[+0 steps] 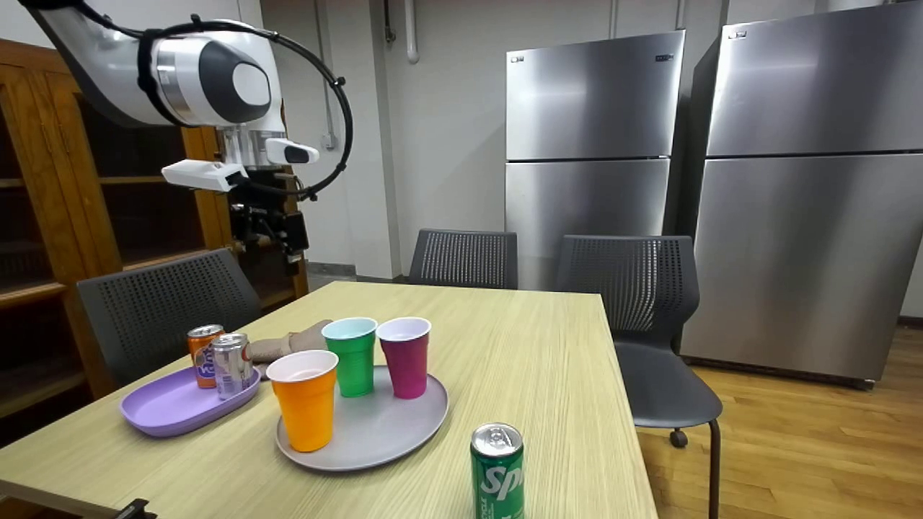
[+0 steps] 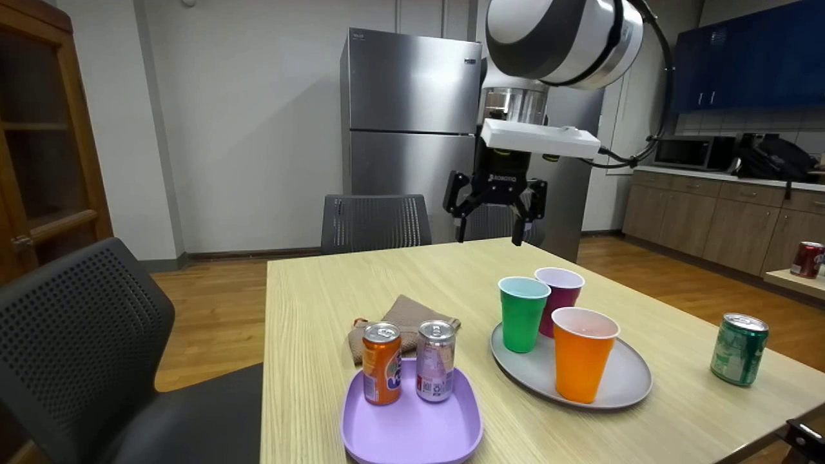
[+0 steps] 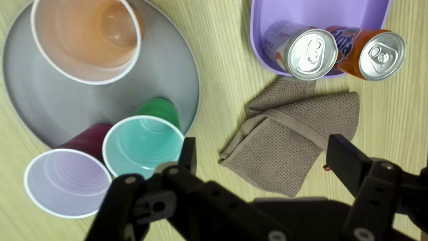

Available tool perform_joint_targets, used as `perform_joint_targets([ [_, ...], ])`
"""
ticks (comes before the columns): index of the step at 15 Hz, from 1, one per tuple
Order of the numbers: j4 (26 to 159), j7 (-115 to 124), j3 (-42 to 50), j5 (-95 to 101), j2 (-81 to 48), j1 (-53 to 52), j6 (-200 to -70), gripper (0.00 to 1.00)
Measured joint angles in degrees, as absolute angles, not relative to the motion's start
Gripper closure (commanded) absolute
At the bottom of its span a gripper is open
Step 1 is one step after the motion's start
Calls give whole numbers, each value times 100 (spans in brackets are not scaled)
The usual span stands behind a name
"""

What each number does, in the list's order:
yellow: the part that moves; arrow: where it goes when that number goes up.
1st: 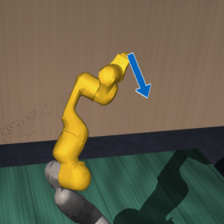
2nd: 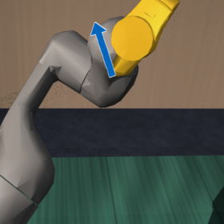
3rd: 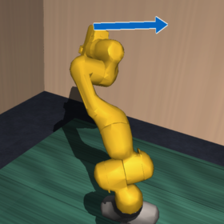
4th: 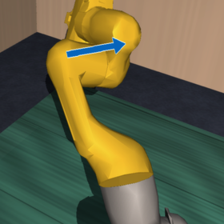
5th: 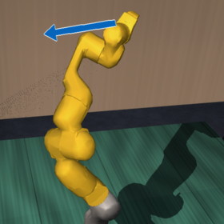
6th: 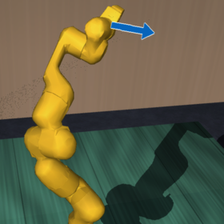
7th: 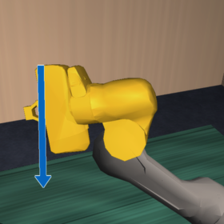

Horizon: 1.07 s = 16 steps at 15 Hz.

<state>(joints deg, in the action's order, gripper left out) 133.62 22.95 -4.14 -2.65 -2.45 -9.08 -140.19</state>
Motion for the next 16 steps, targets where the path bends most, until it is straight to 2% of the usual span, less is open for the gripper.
perform_joint_targets([
  [16, 13628, 2295, 590, -378, 377, 410, -14035, 0],
])
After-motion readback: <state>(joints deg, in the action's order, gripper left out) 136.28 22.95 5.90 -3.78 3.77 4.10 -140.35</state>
